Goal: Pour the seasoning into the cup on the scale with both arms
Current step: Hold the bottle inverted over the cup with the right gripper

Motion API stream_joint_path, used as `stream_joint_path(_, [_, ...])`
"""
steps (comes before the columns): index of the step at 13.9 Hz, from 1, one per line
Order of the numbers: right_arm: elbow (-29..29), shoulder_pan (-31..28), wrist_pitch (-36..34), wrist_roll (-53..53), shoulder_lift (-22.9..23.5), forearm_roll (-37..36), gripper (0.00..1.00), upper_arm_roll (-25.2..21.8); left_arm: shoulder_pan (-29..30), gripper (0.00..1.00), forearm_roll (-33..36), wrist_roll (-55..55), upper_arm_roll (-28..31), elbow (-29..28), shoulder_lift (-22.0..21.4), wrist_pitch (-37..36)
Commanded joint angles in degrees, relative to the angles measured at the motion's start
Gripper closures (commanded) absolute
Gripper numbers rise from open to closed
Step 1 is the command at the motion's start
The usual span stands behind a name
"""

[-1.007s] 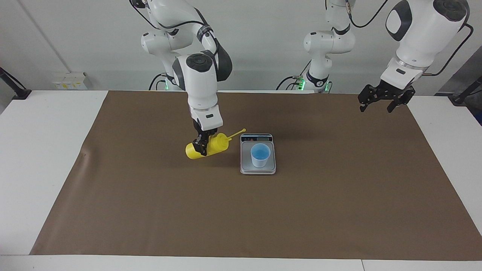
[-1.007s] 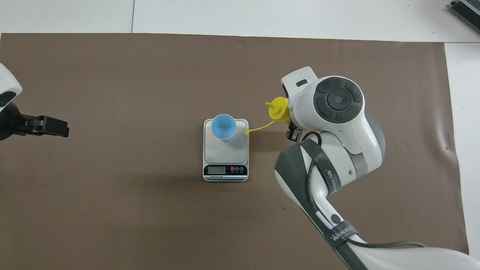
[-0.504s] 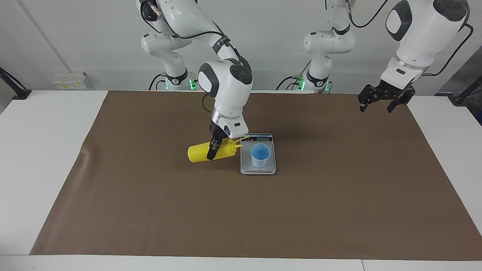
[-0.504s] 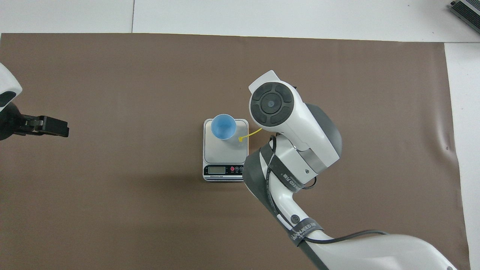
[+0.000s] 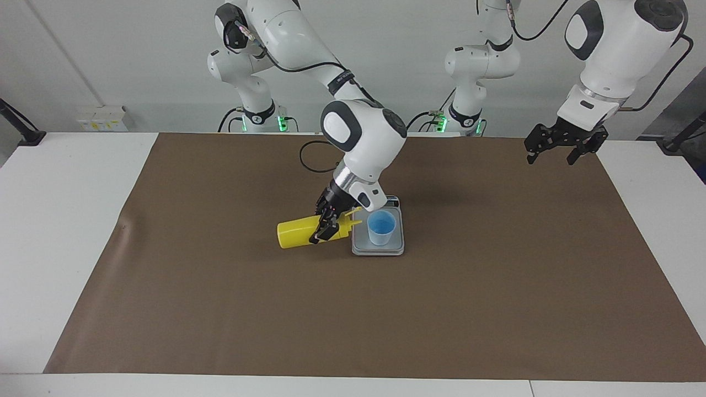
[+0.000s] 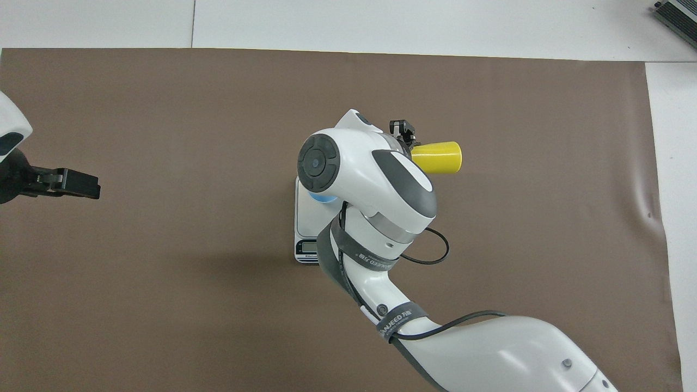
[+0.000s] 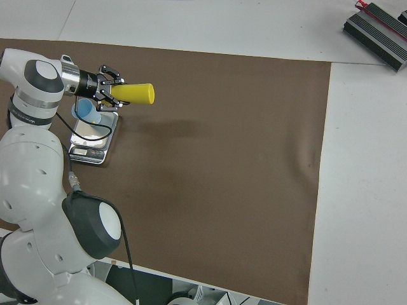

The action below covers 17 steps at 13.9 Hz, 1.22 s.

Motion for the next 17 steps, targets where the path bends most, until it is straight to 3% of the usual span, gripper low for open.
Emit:
stream_joint_path(1, [1.59,0.82,1.20,-8.17,0.84,-5.32,1.00,0.74,0.50,0.00,0.25,0.51,-0.20,0.17,-0.78,-1.23])
stream_joint_path(10, [2.29,3.46,-4.86,-0.79,2.42,-6.81,1.00,0.48,0.50,0.00,0.25,0.51,-0.20,0.17,-0.78,-1.23])
stream_joint_path(17, [-0.43,3.81,-1.10,3.78,2.07,-8.58,1.00,0.65,0.50,0.00,0.25,0.51,-0.20,0.17,-0.78,-1.23])
